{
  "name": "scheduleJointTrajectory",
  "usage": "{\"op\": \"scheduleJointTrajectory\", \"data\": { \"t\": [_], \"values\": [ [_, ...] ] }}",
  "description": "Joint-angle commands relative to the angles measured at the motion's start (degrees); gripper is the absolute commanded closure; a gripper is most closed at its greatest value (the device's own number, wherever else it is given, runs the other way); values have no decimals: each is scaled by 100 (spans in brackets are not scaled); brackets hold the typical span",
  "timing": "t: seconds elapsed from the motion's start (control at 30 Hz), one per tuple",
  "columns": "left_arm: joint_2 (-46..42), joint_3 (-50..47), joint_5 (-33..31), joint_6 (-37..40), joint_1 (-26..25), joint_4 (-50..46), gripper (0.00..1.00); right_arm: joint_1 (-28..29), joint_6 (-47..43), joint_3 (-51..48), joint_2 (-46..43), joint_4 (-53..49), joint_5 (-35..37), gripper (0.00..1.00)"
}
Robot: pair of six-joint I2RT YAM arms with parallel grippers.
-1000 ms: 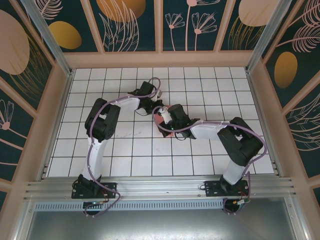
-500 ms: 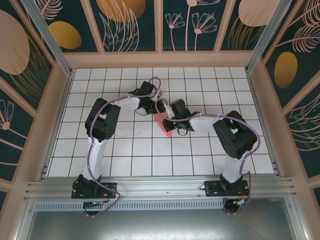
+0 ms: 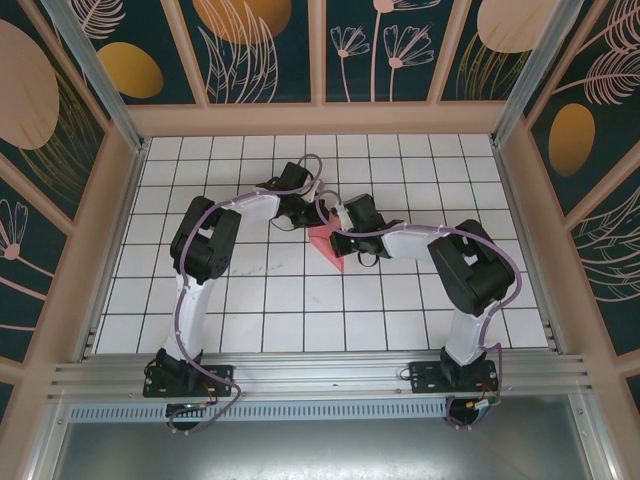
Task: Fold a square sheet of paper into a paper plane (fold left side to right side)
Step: Third fold the triangle at the center of the table.
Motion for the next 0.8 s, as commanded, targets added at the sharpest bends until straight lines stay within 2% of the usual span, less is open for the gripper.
{"op": "scheduleJointTrajectory", "data": {
  "t": [0.0, 0.77],
  "values": [
    [241, 28, -315, 101, -27, -325, 90, -28, 115, 98, 65, 4, -31, 100],
    [239, 73, -441, 70, -84, -360, 92, -35, 192, 181, 111, -8, -210, 100]
  ]
}}
